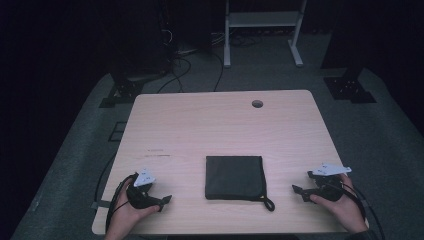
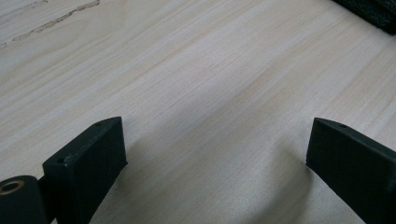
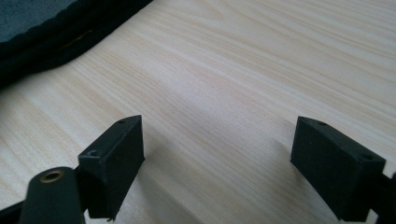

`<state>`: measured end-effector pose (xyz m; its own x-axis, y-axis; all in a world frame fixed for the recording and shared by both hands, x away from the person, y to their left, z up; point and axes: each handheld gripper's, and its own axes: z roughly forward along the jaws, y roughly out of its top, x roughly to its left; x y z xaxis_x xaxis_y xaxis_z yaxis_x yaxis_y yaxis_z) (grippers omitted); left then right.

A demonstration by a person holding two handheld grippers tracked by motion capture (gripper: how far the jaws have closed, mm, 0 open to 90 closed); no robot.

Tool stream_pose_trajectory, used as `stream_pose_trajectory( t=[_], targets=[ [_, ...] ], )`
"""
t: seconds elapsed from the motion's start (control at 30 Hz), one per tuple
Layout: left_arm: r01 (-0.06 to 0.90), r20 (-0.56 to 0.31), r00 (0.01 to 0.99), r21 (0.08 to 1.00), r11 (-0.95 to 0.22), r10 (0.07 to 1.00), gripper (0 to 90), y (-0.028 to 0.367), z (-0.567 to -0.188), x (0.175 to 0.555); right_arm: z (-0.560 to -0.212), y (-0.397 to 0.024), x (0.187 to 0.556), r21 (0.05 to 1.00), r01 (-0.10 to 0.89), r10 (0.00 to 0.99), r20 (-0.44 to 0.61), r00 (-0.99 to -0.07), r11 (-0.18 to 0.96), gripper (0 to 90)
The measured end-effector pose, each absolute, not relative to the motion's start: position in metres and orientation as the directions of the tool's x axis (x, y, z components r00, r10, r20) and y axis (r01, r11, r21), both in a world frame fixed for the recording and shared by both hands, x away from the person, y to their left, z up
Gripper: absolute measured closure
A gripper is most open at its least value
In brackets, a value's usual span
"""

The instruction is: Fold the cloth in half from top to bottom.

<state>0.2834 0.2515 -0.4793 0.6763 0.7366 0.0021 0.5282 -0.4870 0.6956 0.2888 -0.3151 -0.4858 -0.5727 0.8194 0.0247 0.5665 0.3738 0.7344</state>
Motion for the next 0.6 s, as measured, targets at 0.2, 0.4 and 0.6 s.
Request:
stream_pose_trajectory(
  t=[0.2,0.4,0.6],
  targets=[
    [0.499,0.014,0.69,0.715,-0.49,0.723,0.0,0.2529,-0.4839,0.2812,-0.487,-0.315,0.2872,0.734,0.559,0.816,0.011,-0.577,0.386,12.7],
    [0.499,0.014,0.69,0.715,-0.489,0.723,0.0,0.2529,-0.484,0.2812,-0.487,-0.315,0.2873,0.734,0.559,0.816,0.011,-0.578,0.386,12.7],
    [0.498,0.014,0.69,0.716,-0.489,0.723,0.0,0.2529,-0.484,0.2812,-0.487,-0.315,0.2872,0.733,0.559,0.816,0.01,-0.578,0.387,12.7]
  ],
)
